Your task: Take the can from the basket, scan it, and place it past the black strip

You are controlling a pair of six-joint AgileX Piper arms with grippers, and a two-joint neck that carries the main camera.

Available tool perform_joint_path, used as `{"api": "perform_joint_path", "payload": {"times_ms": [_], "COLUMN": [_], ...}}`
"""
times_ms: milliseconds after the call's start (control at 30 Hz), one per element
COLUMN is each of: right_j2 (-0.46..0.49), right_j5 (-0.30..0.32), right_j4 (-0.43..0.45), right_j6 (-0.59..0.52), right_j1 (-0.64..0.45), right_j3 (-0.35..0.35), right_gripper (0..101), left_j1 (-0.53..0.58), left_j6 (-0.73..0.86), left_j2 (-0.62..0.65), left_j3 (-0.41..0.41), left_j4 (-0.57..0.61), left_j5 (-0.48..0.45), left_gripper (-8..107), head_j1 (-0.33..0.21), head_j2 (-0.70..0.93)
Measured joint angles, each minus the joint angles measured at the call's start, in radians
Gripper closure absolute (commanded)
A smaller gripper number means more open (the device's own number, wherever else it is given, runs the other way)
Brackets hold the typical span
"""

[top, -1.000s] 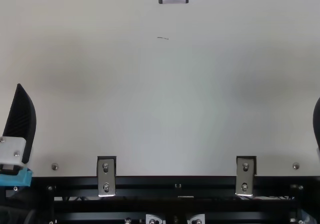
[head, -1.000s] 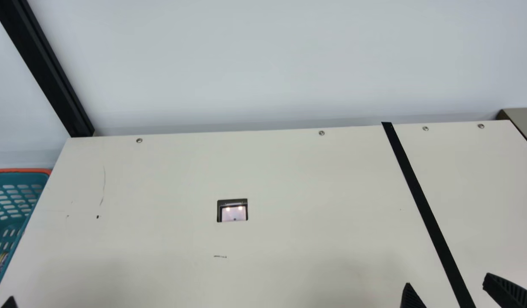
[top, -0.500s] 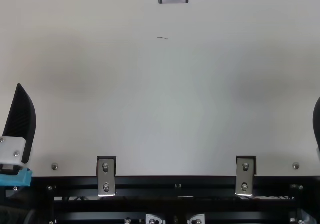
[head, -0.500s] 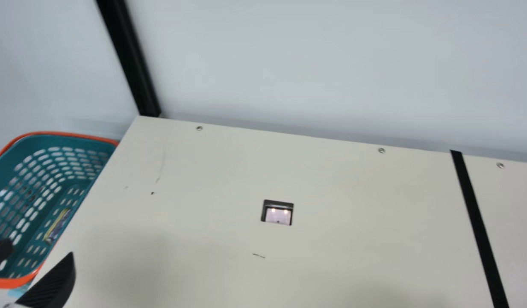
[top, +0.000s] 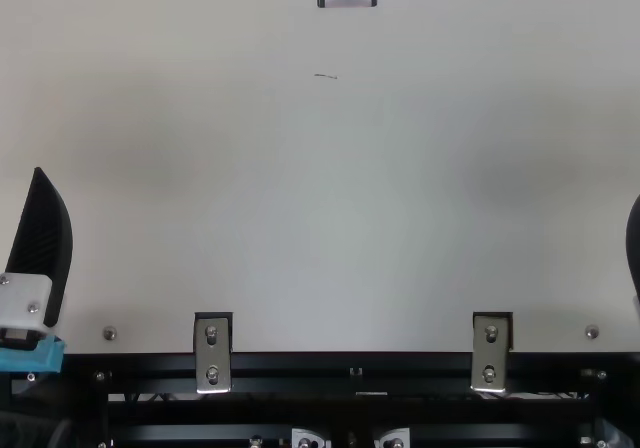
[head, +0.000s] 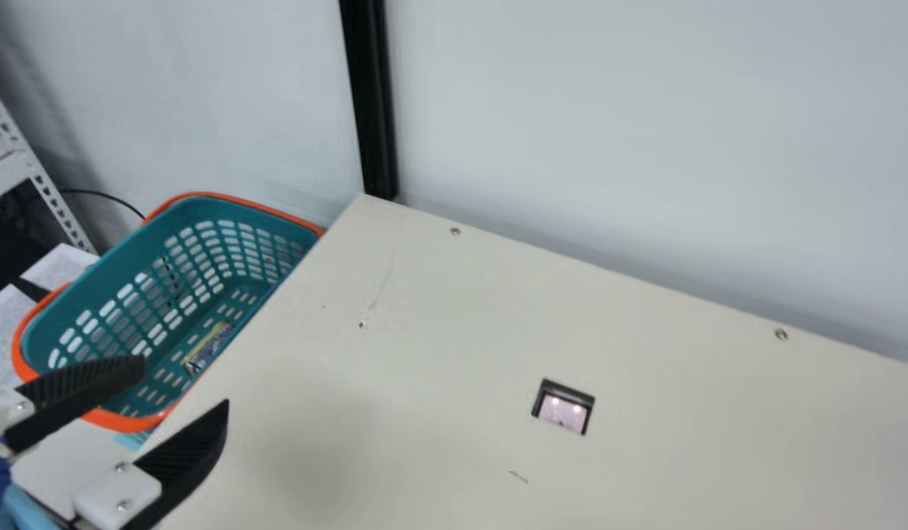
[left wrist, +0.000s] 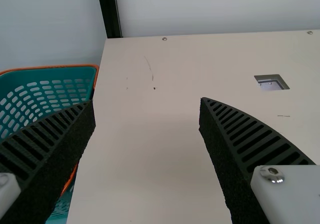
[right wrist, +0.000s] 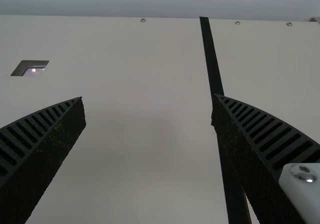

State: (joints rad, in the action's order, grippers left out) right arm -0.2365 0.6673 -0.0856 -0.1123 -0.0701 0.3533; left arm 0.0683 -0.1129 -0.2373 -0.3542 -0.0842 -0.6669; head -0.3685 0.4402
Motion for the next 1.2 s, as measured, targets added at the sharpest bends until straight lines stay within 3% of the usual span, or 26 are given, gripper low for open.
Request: {"api": "perform_joint_path", "payload": {"times_ms": [167,833,1200], "right_j2": [0.0,0.0,0.0], "right_j5": [0.0,0.0,0.0], "right_j4": [0.0,0.0,0.0], "right_j6": [0.0,0.0,0.0], "right_j1": [0.0,0.0,0.0], "right_j3": [0.0,0.0,0.0], "right_gripper": [0,0,0], "left_j1": [0.0,-0.002,-0.073], "left_j6": [0.0,0.002,-0.06], "left_j2": [0.0,-0.002,-0.133], "left_j3": [0.0,-0.001,-0.11], "left_j4": [0.0,0.002,-0.015], "left_j5": [0.0,-0.005,0.049], "left_gripper": [9,9,9], "head_j1": [-0.02,-0.02,-0.02], "head_j2": [0.026,0.036,0.036]}}
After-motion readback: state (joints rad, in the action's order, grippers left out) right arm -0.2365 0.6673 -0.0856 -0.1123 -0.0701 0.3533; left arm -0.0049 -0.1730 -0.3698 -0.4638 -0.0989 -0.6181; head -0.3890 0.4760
